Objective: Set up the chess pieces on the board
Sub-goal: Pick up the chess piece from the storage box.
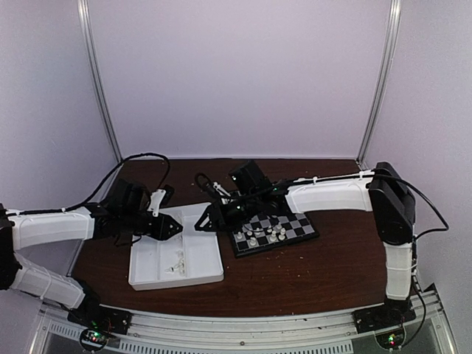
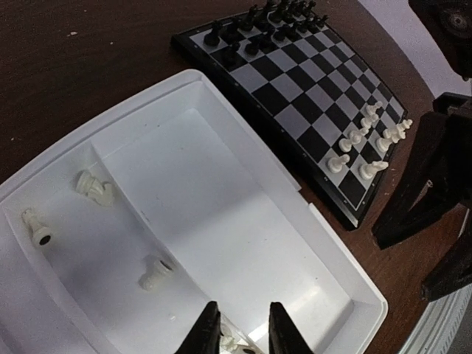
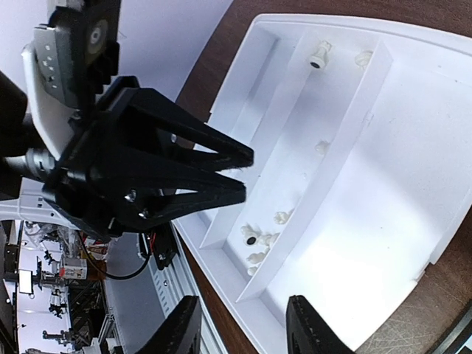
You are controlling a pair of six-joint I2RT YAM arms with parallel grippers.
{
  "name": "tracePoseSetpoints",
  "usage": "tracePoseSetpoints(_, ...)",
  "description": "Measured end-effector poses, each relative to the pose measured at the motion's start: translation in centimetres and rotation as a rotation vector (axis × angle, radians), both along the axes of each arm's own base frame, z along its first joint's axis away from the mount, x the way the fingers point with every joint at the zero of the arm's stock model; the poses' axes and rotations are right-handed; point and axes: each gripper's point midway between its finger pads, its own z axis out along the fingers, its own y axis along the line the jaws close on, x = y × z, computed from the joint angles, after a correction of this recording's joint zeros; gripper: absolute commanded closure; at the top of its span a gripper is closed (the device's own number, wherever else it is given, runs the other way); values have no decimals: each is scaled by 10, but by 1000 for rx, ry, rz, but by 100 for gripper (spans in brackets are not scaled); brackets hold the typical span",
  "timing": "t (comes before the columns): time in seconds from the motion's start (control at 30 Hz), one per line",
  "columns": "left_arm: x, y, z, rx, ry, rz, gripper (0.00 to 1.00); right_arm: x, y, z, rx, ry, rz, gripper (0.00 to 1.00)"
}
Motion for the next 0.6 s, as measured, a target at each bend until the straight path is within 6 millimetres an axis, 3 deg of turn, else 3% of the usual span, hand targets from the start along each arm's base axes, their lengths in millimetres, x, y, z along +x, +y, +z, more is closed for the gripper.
tracePoseSetpoints(0.33, 21, 35, -19, 225, 74, 197, 69, 5, -9, -13, -64, 2, -18, 57)
tracePoseSetpoints(0.6, 22, 45, -64, 363, 206, 212, 64, 4, -11, -12, -66, -14, -7, 57)
